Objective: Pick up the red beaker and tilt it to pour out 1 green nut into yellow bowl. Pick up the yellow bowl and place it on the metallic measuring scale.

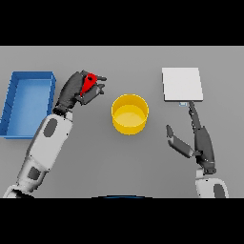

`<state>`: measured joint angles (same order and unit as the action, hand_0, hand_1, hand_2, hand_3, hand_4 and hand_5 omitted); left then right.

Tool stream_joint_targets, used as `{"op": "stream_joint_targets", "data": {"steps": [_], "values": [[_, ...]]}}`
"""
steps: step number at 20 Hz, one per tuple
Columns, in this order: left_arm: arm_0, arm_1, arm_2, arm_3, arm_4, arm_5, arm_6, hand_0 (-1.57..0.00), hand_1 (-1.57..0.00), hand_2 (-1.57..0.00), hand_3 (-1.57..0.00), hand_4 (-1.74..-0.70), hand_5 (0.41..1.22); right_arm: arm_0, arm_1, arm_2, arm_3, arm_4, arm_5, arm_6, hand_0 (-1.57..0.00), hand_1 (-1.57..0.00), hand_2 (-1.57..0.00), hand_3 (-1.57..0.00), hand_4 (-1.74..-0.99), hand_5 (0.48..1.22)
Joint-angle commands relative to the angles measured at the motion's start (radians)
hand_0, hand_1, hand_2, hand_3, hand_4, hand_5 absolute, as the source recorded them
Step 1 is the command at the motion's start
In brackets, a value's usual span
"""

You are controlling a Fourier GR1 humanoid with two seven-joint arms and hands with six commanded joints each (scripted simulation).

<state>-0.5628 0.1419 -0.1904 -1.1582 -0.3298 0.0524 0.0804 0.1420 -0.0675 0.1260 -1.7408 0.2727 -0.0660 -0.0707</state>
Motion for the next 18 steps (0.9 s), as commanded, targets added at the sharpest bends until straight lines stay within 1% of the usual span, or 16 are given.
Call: {"op": "stream_joint_targets", "data": {"steps": [1,2,4,6,7,8,9,10,11,13,14,16,17,18], "values": [[-0.003,0.006,-0.014,0.0,-0.012,-0.001,0.011,-1.56,-1.56,-1.56,-1.56,-1.73,1.111,0.01,0.006,0.013,-0.011,0.009,0.001,0.0,0.0,0.0,0.0,0.0,-1.256,0.678],[0.0,0.013,-0.028,-0.003,-0.021,-0.005,0.015,-1.56,-1.56,-1.56,-1.56,-1.73,1.112,0.011,0.005,0.009,-0.008,0.006,0.002,0.004,0.0,0.0,0.0,0.0,-1.256,0.678],[-0.035,0.026,-0.078,0.002,-0.087,0.006,0.082,-1.57,-1.57,-1.57,-1.57,-1.74,1.117,0.013,0.001,0.005,-0.009,0.006,0.0,0.001,0.0,0.0,0.0,0.0,-1.255,0.681],[-0.069,0.056,-0.141,0.009,-0.17,-0.002,0.134,-1.57,-1.57,-1.57,-1.57,-1.74,1.131,0.005,0.009,0.009,-0.007,0.003,0.002,0.01,0.0,0.0,0.0,0.0,-1.252,0.685],[-0.086,0.073,-0.17,0.025,-0.21,-0.006,0.147,-1.57,-1.57,-1.57,-1.57,-1.74,1.133,0.023,0.007,0.009,-0.013,-0.001,0.006,-0.004,0.0,0.0,0.0,0.0,-1.254,0.687],[-0.102,0.086,-0.211,0.034,-0.254,-0.013,0.154,-1.57,-1.57,-1.57,-1.57,-1.74,1.132,0.02,0.016,0.017,-0.013,0.001,0.005,0.001,0.0,0.0,0.0,0.0,-1.255,0.689],[-0.115,0.105,-0.249,0.025,-0.293,-0.026,0.157,-1.57,-1.57,-1.57,-1.57,-1.74,1.127,0.01,0.01,0.011,-0.011,0.004,0.004,0.011,0.0,0.0,0.0,0.0,-1.256,0.69],[-0.139,0.112,-0.284,0.036,-0.332,-0.041,0.179,-1.57,-1.57,-1.57,-1.57,-1.74,1.145,0.015,0.014,0.014,-0.019,0.003,0.004,0.013,0.0,0.0,0.0,0.0,-1.262,0.694],[-0.165,0.123,-0.309,0.051,-0.36,-0.057,0.186,-1.57,-1.57,-1.57,-1.57,-1.74,1.161,0.026,0.006,0.012,-0.022,0.0,0.009,0.0,0.0,0.0,0.0,0.0,-1.267,0.698],[-0.202,0.142,-0.355,0.072,-0.406,-0.08,0.175,-1.57,-1.57,-1.57,-1.57,-1.74,1.182,0.015,0.005,0.006,-0.021,-0.004,0.008,0.016,0.0,0.0,0.0,0.0,-1.274,0.702],[-0.225,0.149,-0.375,0.087,-0.43,-0.086,0.171,-1.57,-1.57,-1.57,-1.57,-1.74,1.19,0.02,0.009,0.014,-0.026,0.002,0.007,0.011,0.0,0.0,0.0,0.0,-1.274,0.704],[-0.263,0.165,-0.417,0.092,-0.462,-0.132,0.156,-1.57,-1.57,-1.57,-1.57,-1.65,1.201,0.016,0.016,0.01,-0.009,-0.004,0.004,0.011,0.0,0.0,0.0,0.0,-1.284,0.705],[-0.28,0.175,-0.443,0.103,-0.481,-0.151,0.145,-1.57,-1.57,-1.57,-1.57,-1.67,1.205,0.022,0.018,0.01,-0.01,-0.011,0.007,-0.003,0.0,0.0,0.0,0.0,-1.283,0.702],[-0.302,0.178,-0.472,0.101,-0.499,-0.185,0.144,-1.57,-1.57,-1.57,-1.47,-1.68,1.208,0.033,0.022,0.014,-0.015,-0.01,0.007,-0.016,0.0,0.0,0.0,0.0,-1.285,0.697]]}}
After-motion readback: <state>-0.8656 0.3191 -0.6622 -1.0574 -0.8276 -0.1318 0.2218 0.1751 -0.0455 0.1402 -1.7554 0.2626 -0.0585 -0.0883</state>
